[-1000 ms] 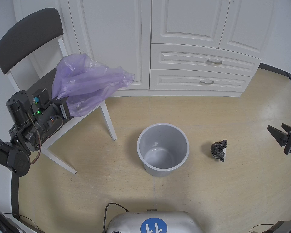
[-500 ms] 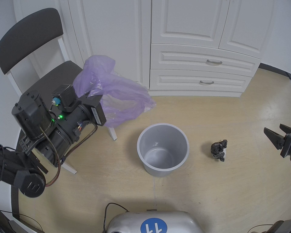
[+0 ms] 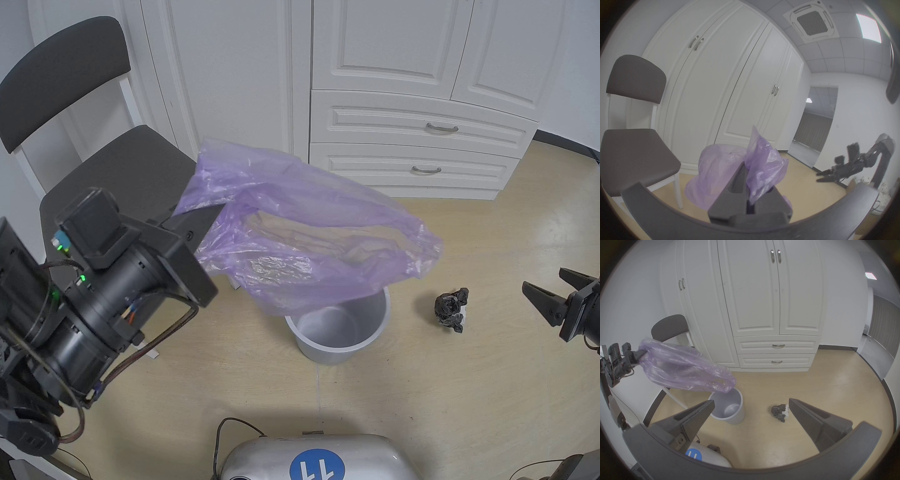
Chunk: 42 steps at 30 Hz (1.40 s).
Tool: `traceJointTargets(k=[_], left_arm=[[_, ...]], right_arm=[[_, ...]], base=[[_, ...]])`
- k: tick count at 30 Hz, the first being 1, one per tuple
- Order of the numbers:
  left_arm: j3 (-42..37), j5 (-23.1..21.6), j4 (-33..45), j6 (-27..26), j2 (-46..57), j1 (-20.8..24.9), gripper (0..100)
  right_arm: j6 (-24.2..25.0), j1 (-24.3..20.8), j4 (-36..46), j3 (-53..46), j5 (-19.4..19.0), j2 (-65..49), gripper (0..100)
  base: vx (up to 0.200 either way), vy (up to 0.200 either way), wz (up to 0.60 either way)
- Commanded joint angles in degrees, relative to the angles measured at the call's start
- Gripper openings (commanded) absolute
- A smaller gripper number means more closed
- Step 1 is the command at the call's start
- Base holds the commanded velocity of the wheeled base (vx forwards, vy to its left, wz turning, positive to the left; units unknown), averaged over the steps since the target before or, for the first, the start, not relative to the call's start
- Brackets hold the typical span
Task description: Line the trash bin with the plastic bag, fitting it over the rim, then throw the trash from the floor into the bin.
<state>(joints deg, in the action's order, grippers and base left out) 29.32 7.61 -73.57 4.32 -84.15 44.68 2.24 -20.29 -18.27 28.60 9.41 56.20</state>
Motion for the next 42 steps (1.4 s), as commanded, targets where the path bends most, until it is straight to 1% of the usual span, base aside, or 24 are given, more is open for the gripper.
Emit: traceJointTargets(k=[1, 2, 5, 10, 13, 15, 16, 17, 21, 22, 28, 37, 40, 42], left_arm=[[-0.75, -0.14, 0.62, 0.43, 5.75, 3.22, 0], [-0.93, -0.31, 2.03, 0.43, 7.16, 4.45, 0], [-1.28, -0.49, 4.31, 0.87, 8.83, 5.95, 0], [-2.34, -1.54, 4.66, 0.87, 8.92, 7.97, 0], [-3.48, -3.83, 4.31, 1.13, 8.57, 9.37, 0], [-3.39, -4.18, 4.31, 1.4, 8.48, 9.81, 0], [-3.3, -4.18, 4.22, 2.01, 8.48, 10.96, 0], [-3.21, -4.18, 4.22, 2.19, 8.57, 11.31, 0], [-2.86, -4.18, 4.14, 2.28, 9.18, 12.27, 0], [-2.78, -4.18, 4.14, 2.28, 9.44, 12.71, 0], [-3.21, -4.27, 3.35, 2.1, 11.64, 14.3, 0], [-3.3, -4.44, 3.35, 2.1, 13.75, 16.05, 0], [-3.21, -4.35, 3.35, 2.19, 13.75, 16.84, 0], [-2.95, -4.35, 3.35, 2.28, 13.75, 16.93, 0]], right_arm=[[0.75, -3.88, -0.1, -0.39, 1.4, 2.69, 100], [1.45, -5.12, -0.1, -0.56, 1.58, 2.86, 100], [1.89, -5.47, -0.1, -0.65, 1.58, 3.57, 100], [3.03, -6.61, -0.01, -0.83, 1.49, 4.45, 100], [6.02, -9.07, -0.1, -0.74, 1.14, 6.29, 100], [7.16, -9.69, -0.1, -0.65, 1.14, 7.43, 100], [8.57, -10.48, -0.1, -0.56, 1.14, 9.46, 100], [8.92, -10.65, -0.1, -0.65, 1.14, 10.25, 100], [9.89, -10.74, -2.2, -1.18, 1.14, 13.67, 100], [10.24, -10.74, -3.96, -1.7, 1.14, 14.9, 100], [10.5, -10.56, -9.41, -3.29, 1.31, 16.05, 100], [10.76, -9.95, -9.85, -3.29, 0.78, 16.22, 100], [13.23, -10.56, -10.82, -3.02, 0.7, 17.19, 100], [14.9, -11.0, -12.49, -3.29, -0.18, 17.81, 100]], base=[[0.0, 0.0, 0.0], [0.0, 0.0, 0.0], [0.0, 0.0, 0.0], [0.0, 0.0, 0.0], [0.0, 0.0, 0.0], [0.0, 0.0, 0.0], [0.0, 0.0, 0.0], [0.0, 0.0, 0.0], [0.0, 0.0, 0.0], [0.0, 0.0, 0.0], [0.0, 0.0, 0.0], [0.0, 0.0, 0.0], [0.0, 0.0, 0.0], [0.0, 0.0, 0.0]])
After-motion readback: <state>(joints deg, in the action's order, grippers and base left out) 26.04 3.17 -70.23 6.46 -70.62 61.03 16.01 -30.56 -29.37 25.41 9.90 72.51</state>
